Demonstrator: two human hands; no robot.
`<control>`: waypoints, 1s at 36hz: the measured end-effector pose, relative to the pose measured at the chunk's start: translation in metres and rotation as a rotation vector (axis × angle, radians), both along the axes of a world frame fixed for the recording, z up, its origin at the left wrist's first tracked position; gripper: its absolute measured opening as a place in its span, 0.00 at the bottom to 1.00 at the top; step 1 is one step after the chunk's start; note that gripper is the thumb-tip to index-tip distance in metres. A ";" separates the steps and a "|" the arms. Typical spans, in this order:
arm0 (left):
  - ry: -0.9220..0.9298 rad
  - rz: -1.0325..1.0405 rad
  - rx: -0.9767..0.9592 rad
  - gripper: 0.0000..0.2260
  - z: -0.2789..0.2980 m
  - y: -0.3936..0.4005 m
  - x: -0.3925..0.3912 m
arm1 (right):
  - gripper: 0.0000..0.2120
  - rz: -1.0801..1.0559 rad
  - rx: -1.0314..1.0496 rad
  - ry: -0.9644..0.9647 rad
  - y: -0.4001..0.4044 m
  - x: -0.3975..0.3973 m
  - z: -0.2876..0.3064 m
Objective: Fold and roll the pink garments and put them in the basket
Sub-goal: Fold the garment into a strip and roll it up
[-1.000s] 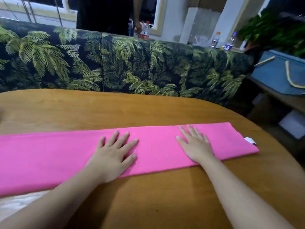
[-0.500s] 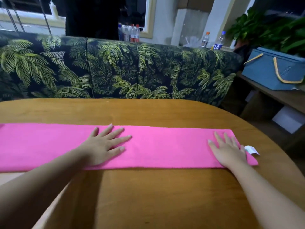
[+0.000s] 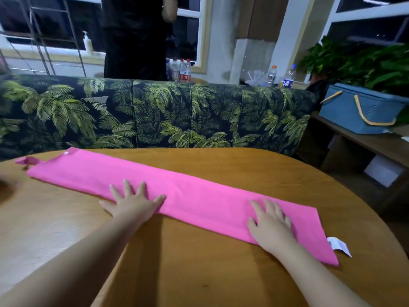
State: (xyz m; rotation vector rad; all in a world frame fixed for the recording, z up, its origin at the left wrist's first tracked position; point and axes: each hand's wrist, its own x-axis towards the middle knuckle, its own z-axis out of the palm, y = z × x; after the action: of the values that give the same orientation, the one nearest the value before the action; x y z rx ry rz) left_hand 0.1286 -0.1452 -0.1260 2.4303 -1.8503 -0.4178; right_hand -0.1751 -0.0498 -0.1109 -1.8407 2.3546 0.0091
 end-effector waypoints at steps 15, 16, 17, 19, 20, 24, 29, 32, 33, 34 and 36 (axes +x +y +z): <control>0.017 0.005 -0.087 0.43 -0.015 -0.016 0.031 | 0.22 0.582 0.001 -0.028 -0.089 0.063 -0.007; 0.012 -0.012 -0.094 0.43 -0.015 -0.021 0.033 | 0.23 0.558 -0.005 -0.032 -0.089 0.065 -0.010; 0.006 -0.031 -0.098 0.42 -0.015 -0.026 0.034 | 0.26 0.536 -0.010 -0.034 -0.088 0.066 -0.013; -0.004 -0.071 -0.113 0.40 -0.015 -0.037 0.036 | 0.36 0.494 -0.023 -0.036 -0.084 0.071 -0.017; -0.009 -0.094 -0.120 0.39 -0.015 -0.043 0.038 | 0.39 0.471 -0.025 -0.036 -0.081 0.074 -0.018; 0.010 -0.179 -0.122 0.33 -0.014 -0.062 0.042 | 0.42 0.393 -0.026 -0.040 -0.060 0.091 -0.018; 0.064 -0.197 -0.156 0.28 -0.012 -0.061 0.042 | 0.38 0.323 0.012 -0.054 -0.034 0.110 -0.017; 0.109 -0.208 -0.184 0.26 -0.010 -0.041 0.031 | 0.36 0.272 -0.010 -0.071 -0.019 0.122 -0.016; 0.118 -0.229 -0.190 0.27 -0.010 -0.031 0.027 | 0.37 0.259 -0.016 -0.082 -0.013 0.127 -0.016; 0.129 -0.253 -0.191 0.27 -0.009 -0.022 0.021 | 0.38 0.247 -0.021 -0.094 -0.009 0.133 -0.016; 0.149 -0.303 -0.175 0.29 -0.007 0.001 0.010 | 0.41 0.218 -0.028 -0.114 0.001 0.145 -0.016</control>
State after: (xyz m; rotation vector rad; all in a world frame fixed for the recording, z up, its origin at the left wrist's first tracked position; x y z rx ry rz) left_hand 0.1384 -0.1442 -0.1333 1.9586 -2.0946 -0.4195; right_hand -0.0299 -0.0490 -0.1269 -2.0439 2.0806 -0.1012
